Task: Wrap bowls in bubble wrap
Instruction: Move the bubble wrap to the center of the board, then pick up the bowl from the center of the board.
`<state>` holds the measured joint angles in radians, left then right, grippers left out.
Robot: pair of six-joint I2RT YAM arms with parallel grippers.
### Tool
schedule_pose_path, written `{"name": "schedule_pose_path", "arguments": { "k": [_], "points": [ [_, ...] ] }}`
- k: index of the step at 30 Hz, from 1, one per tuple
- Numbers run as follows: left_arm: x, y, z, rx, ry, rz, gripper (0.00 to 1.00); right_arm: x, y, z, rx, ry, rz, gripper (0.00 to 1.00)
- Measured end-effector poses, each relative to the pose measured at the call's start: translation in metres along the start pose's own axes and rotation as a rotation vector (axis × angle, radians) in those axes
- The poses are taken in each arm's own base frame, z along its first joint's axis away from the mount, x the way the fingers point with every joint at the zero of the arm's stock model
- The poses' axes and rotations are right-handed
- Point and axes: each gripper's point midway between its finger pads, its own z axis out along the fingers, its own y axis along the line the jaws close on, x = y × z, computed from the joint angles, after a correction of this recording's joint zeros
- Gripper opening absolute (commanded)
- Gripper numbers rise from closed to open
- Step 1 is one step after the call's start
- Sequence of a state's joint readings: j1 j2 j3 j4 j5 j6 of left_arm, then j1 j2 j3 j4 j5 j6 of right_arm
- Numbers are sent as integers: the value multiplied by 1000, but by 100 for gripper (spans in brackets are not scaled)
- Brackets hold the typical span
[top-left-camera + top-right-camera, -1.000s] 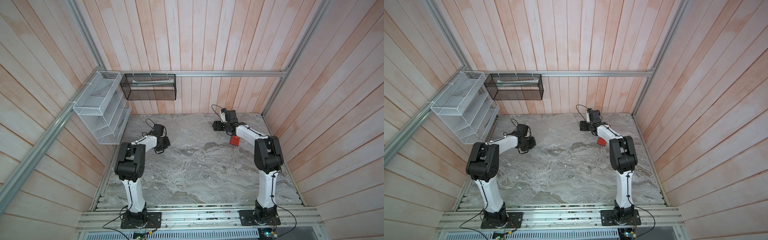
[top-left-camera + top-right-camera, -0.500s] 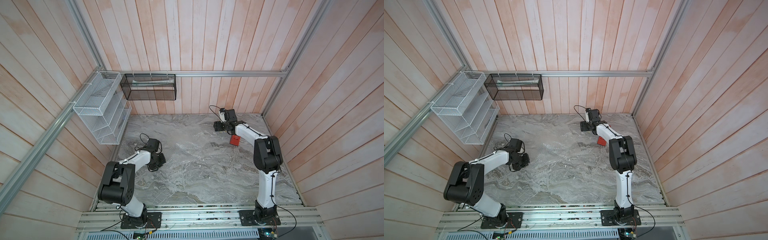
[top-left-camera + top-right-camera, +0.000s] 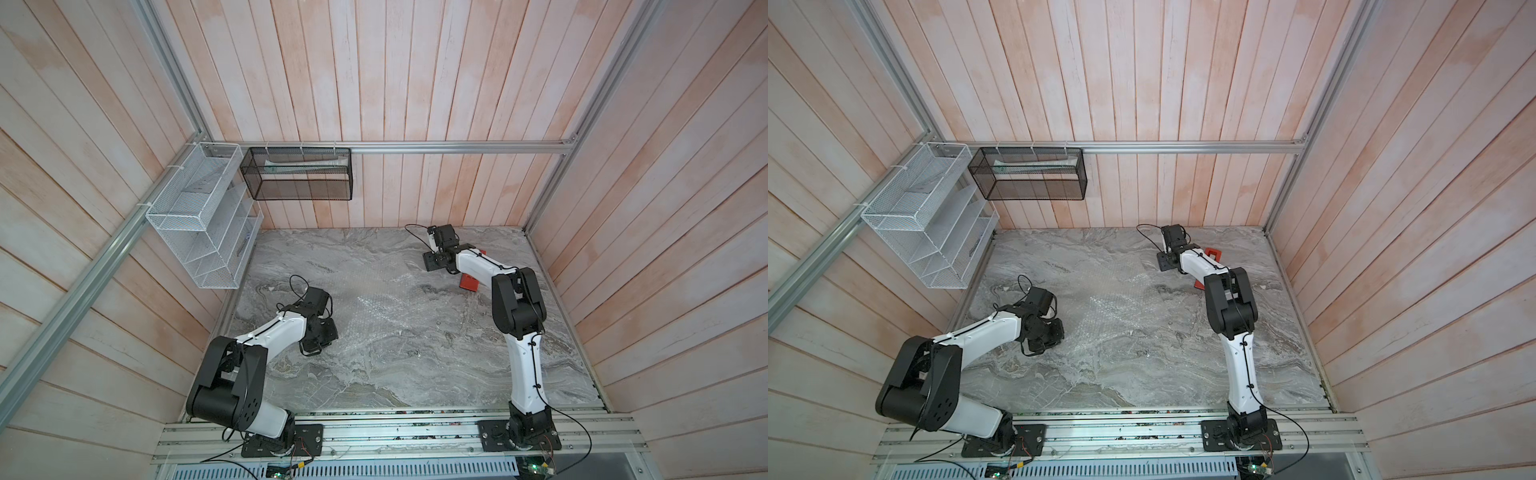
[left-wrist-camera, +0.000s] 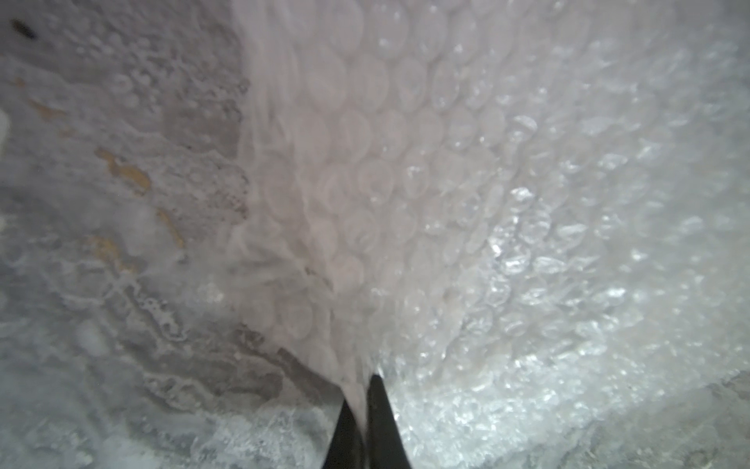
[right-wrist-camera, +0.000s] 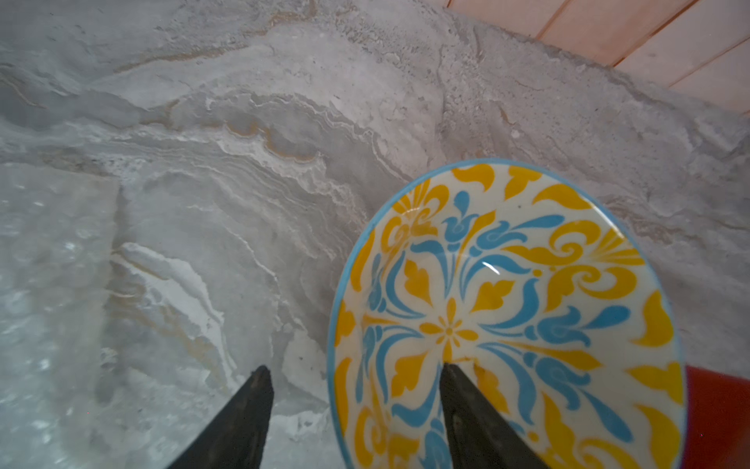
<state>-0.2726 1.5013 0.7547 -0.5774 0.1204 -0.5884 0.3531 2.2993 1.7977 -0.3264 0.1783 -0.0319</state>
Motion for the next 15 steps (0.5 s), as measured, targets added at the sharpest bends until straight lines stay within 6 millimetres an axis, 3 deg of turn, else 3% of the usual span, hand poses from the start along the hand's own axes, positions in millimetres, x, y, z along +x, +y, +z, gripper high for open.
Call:
{"name": "schedule_pose_path", "arguments": {
  "k": [5,6,10,15],
  "points": [
    [-1,1,0,-14,-8,-15,3,5,-6,10,67,27,-42,50],
    [0,1,0,-15,-9,-18,6,6,-6,11,75,33,-54,47],
    [-1,-2,0,-6,-21,-26,35,8,-6,11,95,41,-76,36],
    [0,1,-5,-8,-41,-47,49,4,-7,9,100,34,-83,24]
  ]
}}
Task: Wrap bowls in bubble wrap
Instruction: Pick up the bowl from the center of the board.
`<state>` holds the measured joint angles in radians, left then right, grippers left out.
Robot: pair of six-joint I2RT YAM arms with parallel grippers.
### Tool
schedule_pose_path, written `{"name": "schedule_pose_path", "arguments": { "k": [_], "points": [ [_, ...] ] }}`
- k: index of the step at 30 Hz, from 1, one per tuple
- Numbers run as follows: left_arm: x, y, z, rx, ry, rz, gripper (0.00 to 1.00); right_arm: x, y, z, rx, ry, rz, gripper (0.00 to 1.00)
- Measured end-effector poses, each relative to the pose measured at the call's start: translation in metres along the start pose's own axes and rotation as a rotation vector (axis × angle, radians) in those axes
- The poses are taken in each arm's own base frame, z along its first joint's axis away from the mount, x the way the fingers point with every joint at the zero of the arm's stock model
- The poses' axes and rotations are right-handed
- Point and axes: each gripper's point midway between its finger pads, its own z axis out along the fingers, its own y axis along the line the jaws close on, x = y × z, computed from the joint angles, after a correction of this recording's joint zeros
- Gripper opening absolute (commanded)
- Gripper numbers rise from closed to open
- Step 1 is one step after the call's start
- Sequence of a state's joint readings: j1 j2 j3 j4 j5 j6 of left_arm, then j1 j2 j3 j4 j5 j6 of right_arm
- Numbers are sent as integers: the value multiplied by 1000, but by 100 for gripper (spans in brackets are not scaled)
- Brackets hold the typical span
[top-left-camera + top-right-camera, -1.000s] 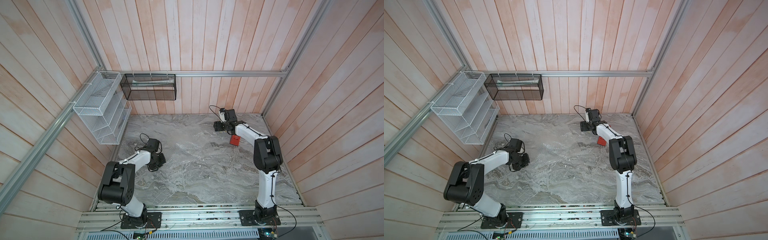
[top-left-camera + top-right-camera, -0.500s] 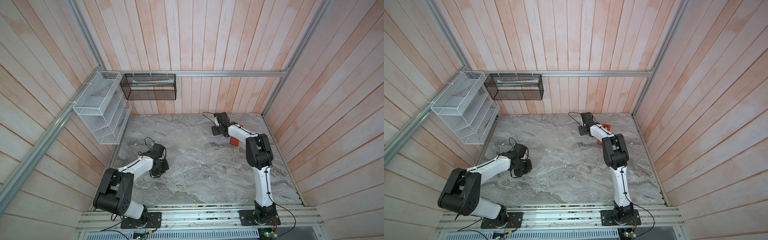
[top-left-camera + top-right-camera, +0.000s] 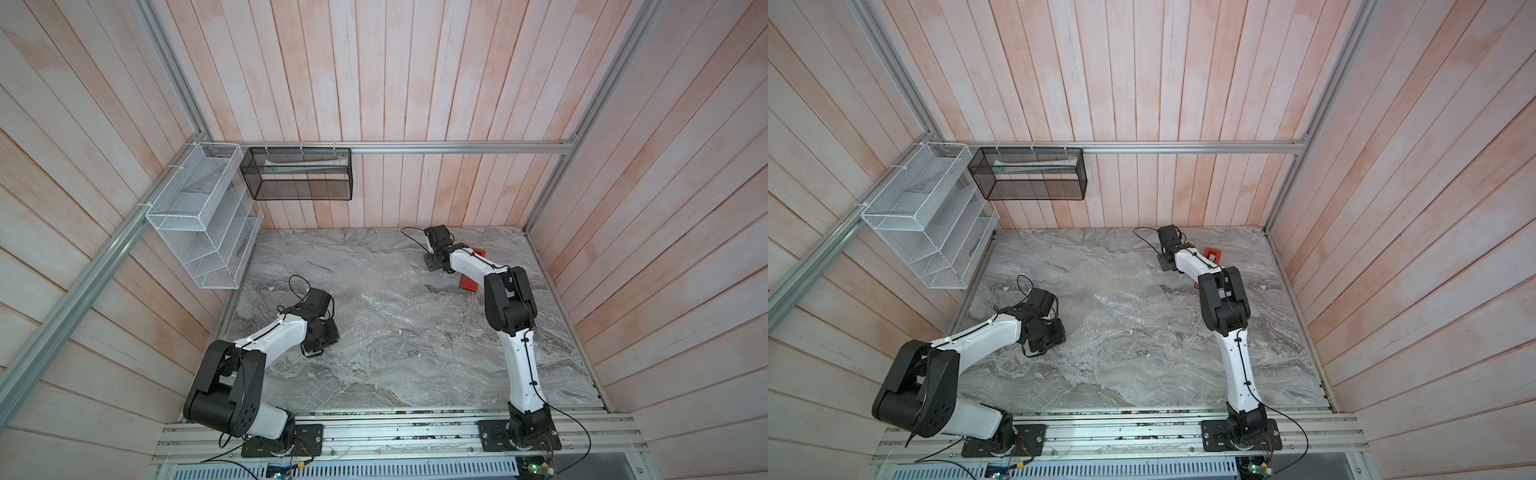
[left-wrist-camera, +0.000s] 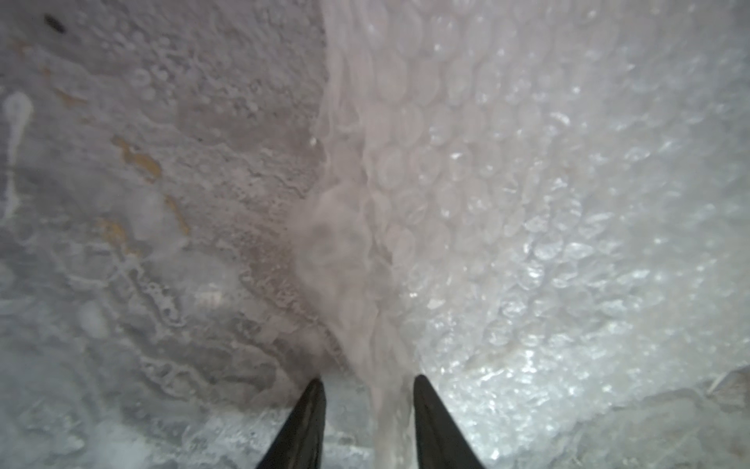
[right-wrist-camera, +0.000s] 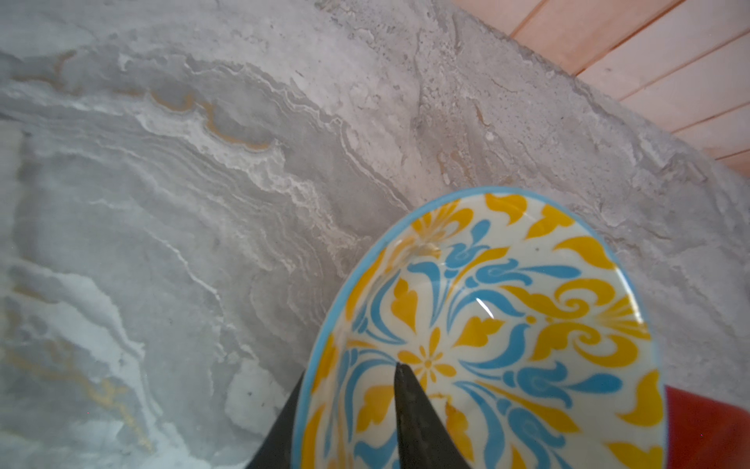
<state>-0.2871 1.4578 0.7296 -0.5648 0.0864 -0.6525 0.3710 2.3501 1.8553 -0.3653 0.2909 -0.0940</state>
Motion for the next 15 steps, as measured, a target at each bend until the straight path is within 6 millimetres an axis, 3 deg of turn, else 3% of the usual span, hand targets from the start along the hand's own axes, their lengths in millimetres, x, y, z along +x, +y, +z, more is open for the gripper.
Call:
{"name": "schedule_pose_path", "arguments": {
  "k": [7,15],
  "points": [
    [4,13,-6,-29,-5,-44,58,-4,-3,-2,14,-8,-20,0],
    [-5,23,-30,-9,-80,-114,65,-5,-1,-3,-1,-9,-41,0]
  ]
}}
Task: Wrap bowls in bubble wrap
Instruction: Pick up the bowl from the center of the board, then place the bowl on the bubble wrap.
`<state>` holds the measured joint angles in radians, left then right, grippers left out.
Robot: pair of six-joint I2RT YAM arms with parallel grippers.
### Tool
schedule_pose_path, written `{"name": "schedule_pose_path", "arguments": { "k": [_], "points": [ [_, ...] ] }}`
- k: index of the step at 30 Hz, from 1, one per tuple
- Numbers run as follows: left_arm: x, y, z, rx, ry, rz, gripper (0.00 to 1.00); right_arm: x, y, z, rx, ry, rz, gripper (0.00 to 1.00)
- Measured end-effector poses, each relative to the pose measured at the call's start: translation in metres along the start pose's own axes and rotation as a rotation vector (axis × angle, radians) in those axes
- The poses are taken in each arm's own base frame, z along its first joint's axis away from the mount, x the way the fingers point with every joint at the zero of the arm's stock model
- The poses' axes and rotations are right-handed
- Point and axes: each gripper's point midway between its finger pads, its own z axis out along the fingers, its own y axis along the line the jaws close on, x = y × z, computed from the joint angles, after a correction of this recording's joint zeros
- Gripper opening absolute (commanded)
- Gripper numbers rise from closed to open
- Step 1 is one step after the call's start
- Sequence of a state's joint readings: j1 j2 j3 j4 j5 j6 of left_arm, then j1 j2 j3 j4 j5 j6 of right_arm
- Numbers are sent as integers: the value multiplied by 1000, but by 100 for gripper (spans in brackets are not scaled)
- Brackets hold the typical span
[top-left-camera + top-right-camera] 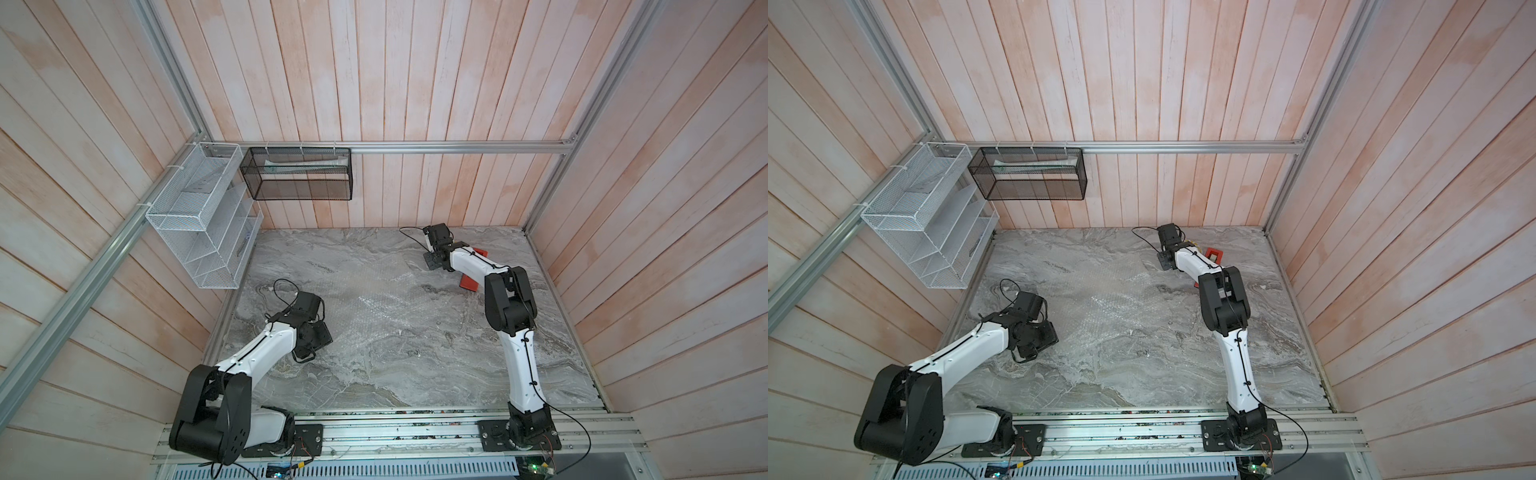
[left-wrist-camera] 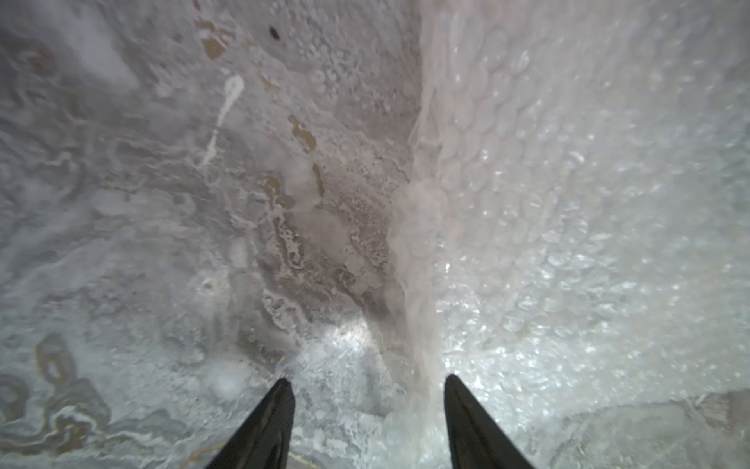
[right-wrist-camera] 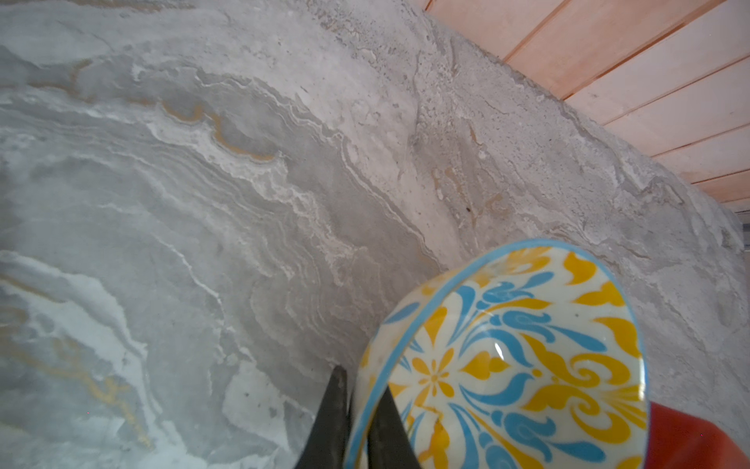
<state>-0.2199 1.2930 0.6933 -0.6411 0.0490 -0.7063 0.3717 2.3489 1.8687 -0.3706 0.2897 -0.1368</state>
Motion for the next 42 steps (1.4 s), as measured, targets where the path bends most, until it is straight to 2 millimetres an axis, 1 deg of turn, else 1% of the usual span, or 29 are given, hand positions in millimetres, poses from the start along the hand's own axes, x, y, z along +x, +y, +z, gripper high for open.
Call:
{"name": "schedule_pose_path", "arguments": {
  "k": [3,8,14,22,24,26,29,32,34,36,38,40,42],
  "points": [
    [-5,1,-5,9,-23,-18,65,0,1,0,-4,1,-6,0],
    [0,7,-2,-2,-12,-29,66,0,2,0,-11,0,-15,0],
    [-5,5,-8,16,-40,-44,67,-1,7,-2,-25,-4,-27,0],
    [-6,5,-8,16,-46,-46,67,-1,28,-16,-85,11,-58,0],
    [-6,5,-9,16,-47,-46,68,0,36,-23,-111,15,-69,0],
    [-7,5,-10,18,-50,-50,68,-2,45,-35,-144,11,-77,0],
    [-10,7,-13,27,-66,-70,68,-11,64,-65,-205,-14,-90,0],
    [-15,8,-20,48,-99,-96,69,-27,92,-104,-280,-71,-98,0],
    [-20,9,-26,68,-126,-111,70,-36,118,-134,-339,-112,-110,0],
    [-24,9,-31,82,-147,-120,70,-39,146,-159,-395,-136,-126,0],
    [-26,8,-35,92,-163,-123,70,-37,175,-179,-451,-150,-147,0],
    [-27,8,-37,102,-175,-122,73,-29,207,-194,-511,-142,-170,0],
    [-23,10,-37,108,-178,-128,74,-20,229,-204,-557,-121,-184,0]
  ]
}}
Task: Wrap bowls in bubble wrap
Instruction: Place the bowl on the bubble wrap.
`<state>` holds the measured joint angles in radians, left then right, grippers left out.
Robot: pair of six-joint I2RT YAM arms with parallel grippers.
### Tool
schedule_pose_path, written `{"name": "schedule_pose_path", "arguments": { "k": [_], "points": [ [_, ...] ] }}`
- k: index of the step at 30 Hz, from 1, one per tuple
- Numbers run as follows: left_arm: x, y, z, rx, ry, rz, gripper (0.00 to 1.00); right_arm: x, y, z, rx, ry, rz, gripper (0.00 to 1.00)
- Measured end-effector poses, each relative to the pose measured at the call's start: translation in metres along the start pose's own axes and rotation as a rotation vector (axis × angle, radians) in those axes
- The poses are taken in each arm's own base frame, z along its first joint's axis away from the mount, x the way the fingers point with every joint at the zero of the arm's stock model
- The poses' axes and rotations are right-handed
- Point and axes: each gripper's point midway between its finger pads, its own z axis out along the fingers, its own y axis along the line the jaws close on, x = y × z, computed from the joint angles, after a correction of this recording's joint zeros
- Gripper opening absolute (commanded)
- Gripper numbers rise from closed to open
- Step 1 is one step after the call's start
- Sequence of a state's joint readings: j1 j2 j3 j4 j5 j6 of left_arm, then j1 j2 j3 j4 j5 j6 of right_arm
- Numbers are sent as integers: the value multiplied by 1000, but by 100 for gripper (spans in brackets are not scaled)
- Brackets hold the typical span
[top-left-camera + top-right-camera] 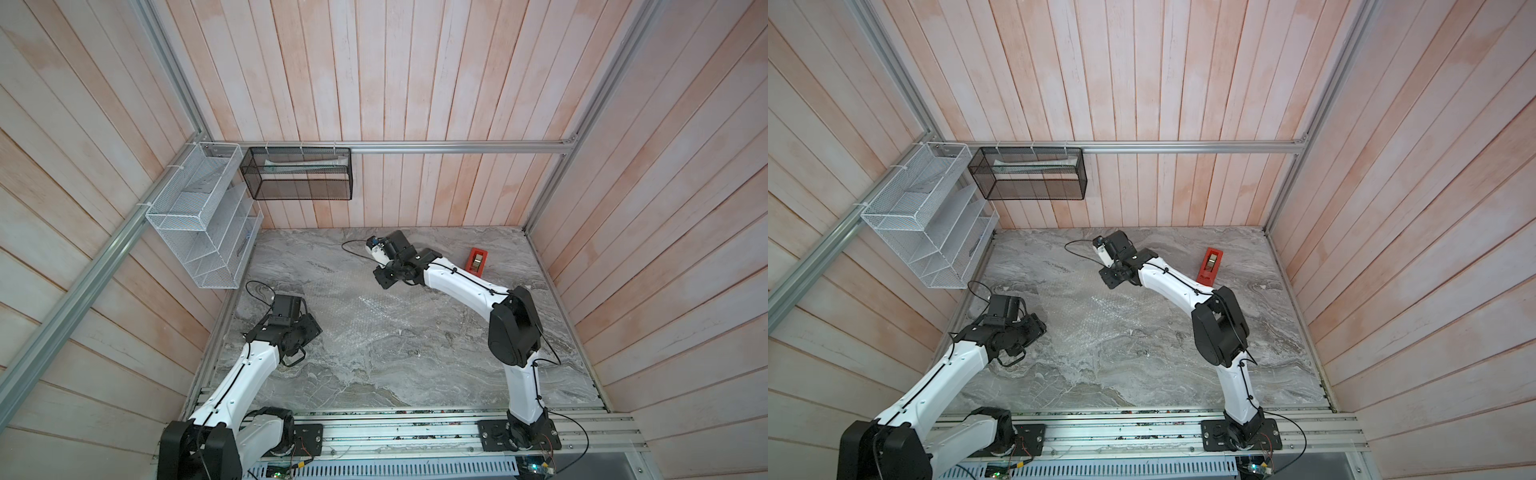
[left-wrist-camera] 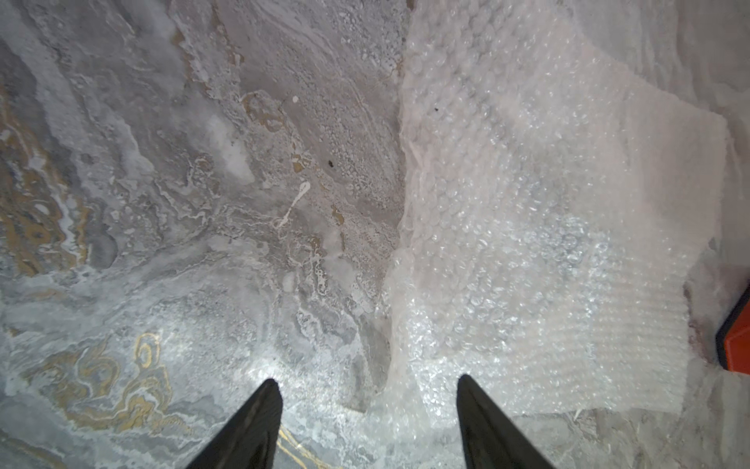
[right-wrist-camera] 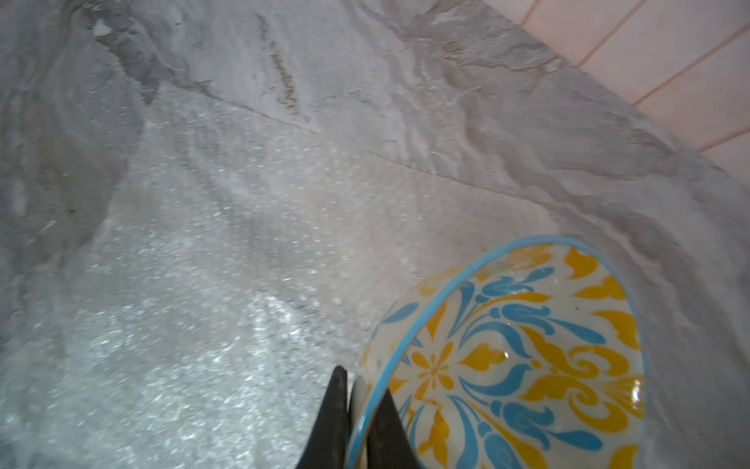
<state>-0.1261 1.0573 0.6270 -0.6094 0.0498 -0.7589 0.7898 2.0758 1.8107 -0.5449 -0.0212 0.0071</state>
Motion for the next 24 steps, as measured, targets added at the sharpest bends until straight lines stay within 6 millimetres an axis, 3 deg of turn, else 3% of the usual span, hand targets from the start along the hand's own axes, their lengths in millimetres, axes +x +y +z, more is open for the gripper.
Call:
{"name": "schedule_pose_path", "arguments": {
  "k": [4,7,12,24],
  "points": [
    [21,13,4,13,32,-25,75,11,26,11,-51,45,2,0],
    [34,21,6,21,55,-43,75,23,29,24,-58,84,15,0],
    [38,18,3,56,55,-58,75,36,35,44,-64,137,15,0],
    [49,18,11,93,88,-64,72,19,45,67,-68,133,15,0]
  ]
}}
